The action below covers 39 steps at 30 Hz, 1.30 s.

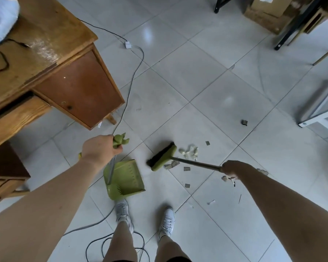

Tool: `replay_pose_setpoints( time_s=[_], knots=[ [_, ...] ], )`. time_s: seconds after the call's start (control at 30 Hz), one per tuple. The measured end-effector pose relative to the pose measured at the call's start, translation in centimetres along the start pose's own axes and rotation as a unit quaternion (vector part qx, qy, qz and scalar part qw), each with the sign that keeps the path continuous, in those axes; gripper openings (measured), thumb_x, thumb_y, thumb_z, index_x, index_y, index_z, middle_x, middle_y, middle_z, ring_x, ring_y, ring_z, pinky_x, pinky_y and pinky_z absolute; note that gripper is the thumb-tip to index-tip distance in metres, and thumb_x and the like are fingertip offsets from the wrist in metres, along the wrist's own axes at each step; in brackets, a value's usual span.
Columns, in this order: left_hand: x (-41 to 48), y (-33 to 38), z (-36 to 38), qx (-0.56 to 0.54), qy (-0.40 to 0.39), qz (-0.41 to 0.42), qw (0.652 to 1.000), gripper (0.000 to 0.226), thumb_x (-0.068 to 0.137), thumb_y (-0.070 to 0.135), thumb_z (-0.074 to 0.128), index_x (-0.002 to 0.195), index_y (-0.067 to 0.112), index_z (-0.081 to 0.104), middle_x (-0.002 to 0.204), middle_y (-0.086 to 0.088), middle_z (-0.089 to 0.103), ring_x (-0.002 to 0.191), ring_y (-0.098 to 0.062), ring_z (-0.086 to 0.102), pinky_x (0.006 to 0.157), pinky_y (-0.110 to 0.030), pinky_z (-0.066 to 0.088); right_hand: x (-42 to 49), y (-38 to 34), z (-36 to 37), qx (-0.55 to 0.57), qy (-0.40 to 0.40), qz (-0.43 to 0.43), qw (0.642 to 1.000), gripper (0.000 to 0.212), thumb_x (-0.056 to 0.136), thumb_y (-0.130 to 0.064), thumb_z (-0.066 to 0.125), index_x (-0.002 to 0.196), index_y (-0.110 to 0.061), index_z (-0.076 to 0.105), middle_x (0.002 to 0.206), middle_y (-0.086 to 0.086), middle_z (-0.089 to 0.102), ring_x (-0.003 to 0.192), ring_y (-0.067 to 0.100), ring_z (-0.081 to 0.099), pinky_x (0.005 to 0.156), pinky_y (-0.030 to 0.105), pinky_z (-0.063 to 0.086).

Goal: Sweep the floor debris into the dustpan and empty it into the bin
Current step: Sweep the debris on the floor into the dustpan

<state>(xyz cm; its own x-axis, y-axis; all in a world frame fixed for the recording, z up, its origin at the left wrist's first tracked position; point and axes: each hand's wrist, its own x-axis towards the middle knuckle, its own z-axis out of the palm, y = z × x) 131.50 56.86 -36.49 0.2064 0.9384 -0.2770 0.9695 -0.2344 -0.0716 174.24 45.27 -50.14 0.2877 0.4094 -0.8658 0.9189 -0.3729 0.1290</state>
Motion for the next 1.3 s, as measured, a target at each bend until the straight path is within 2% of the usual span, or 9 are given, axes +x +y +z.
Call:
replay_pose_setpoints(
  time_s=[0.17,0.33,0.4,0.47,0.6,0.7,0.97,1.13,1.3],
  knots=[
    [2.5,4.8,-0.5,-0.022,0.009,0.034,0.999,0.037,0.086,0.053,0.054,0.082,0.016,0.059,0.069,0.000,0.059,0.065,-0.023,0.056,0.055,-0.027,0.041,-3.8,5.5,-1.8,0.031,-0.022,0.070,0.997,0.025,0.096,-0.030,0.040,0.085,-0.012,0.052,0.076,0.002,0.053,0.055,0.015,0.047,0.049,0.022,0.034],
    [4.3,8.9,-1.1,-0.054,0.018,0.057,0.997,0.037,0.086,0.052,0.056,0.081,0.015,0.060,0.068,-0.002,0.057,0.072,-0.030,0.063,0.056,-0.028,0.041,-2.3,12.9,-0.5,0.072,-0.034,0.122,0.989,0.035,0.082,-0.038,0.039,0.107,-0.022,0.055,0.096,0.000,0.063,0.076,0.019,0.063,0.073,0.031,0.050],
    [5.2,11.0,-1.7,-0.059,0.027,0.077,0.995,0.038,0.085,0.052,0.056,0.081,0.015,0.061,0.066,-0.001,0.056,0.065,-0.029,0.058,0.053,-0.026,0.039,-3.1,15.7,0.1,0.070,-0.031,0.151,0.986,0.010,0.088,-0.039,0.041,0.091,-0.031,0.046,0.082,-0.006,0.058,0.070,0.016,0.056,0.079,0.031,0.046],
    [5.9,12.9,-2.3,-0.055,0.038,0.097,0.993,0.038,0.086,0.051,0.056,0.081,0.014,0.061,0.064,-0.001,0.054,0.060,-0.026,0.051,0.051,-0.026,0.035,-4.2,17.6,0.3,0.085,-0.017,0.179,0.980,0.022,0.090,-0.037,0.043,0.071,-0.025,0.040,0.073,-0.005,0.057,0.061,0.013,0.054,0.079,0.029,0.045],
    [6.9,16.4,-3.4,-0.062,0.052,0.129,0.988,0.040,0.089,0.049,0.055,0.085,0.010,0.060,0.066,-0.006,0.055,0.063,-0.030,0.054,0.052,-0.027,0.032,-5.8,19.9,0.9,0.130,-0.035,0.215,0.967,0.027,0.082,-0.039,0.049,0.072,-0.014,0.053,0.066,0.001,0.060,0.056,0.019,0.057,0.066,0.026,0.043],
    [7.5,18.9,-3.9,-0.047,0.066,0.158,0.984,0.041,0.090,0.049,0.053,0.089,0.009,0.059,0.077,-0.013,0.065,0.074,-0.034,0.062,0.055,-0.029,0.034,-8.6,19.2,-0.7,0.257,-0.073,0.221,0.938,0.032,0.095,-0.027,0.048,0.070,-0.009,0.042,0.050,0.006,0.042,0.035,0.015,0.037,0.043,0.016,0.029],
    [11.5,22.8,-5.1,-0.019,0.081,0.229,0.970,0.041,0.092,0.051,0.050,0.087,0.011,0.055,0.065,-0.003,0.053,0.068,-0.031,0.061,0.052,-0.028,0.034,-9.9,19.8,-5.2,0.454,-0.109,0.195,0.862,0.049,0.103,-0.024,0.031,0.058,-0.006,0.043,0.046,0.005,0.033,0.029,0.011,0.028,0.043,0.017,0.023],
    [16.7,24.0,-5.4,-0.025,0.086,0.251,0.964,0.042,0.089,0.052,0.052,0.085,0.010,0.056,0.068,-0.008,0.064,0.064,-0.032,0.062,0.049,-0.027,0.032,-7.2,18.5,-9.8,0.575,-0.039,0.188,0.795,0.029,0.088,-0.009,0.034,0.060,-0.007,0.042,0.041,0.005,0.035,0.028,0.012,0.028,0.039,0.015,0.025],
    [24.0,26.6,-6.7,-0.036,0.078,0.275,0.958,0.041,0.089,0.052,0.053,0.083,0.012,0.057,0.066,-0.007,0.063,0.063,-0.030,0.061,0.049,-0.028,0.036,-1.3,17.5,-14.8,0.629,0.038,0.231,0.741,0.022,0.093,-0.009,0.038,0.073,-0.003,0.044,0.048,0.011,0.045,0.028,0.013,0.034,0.041,0.017,0.029]
  ],
)
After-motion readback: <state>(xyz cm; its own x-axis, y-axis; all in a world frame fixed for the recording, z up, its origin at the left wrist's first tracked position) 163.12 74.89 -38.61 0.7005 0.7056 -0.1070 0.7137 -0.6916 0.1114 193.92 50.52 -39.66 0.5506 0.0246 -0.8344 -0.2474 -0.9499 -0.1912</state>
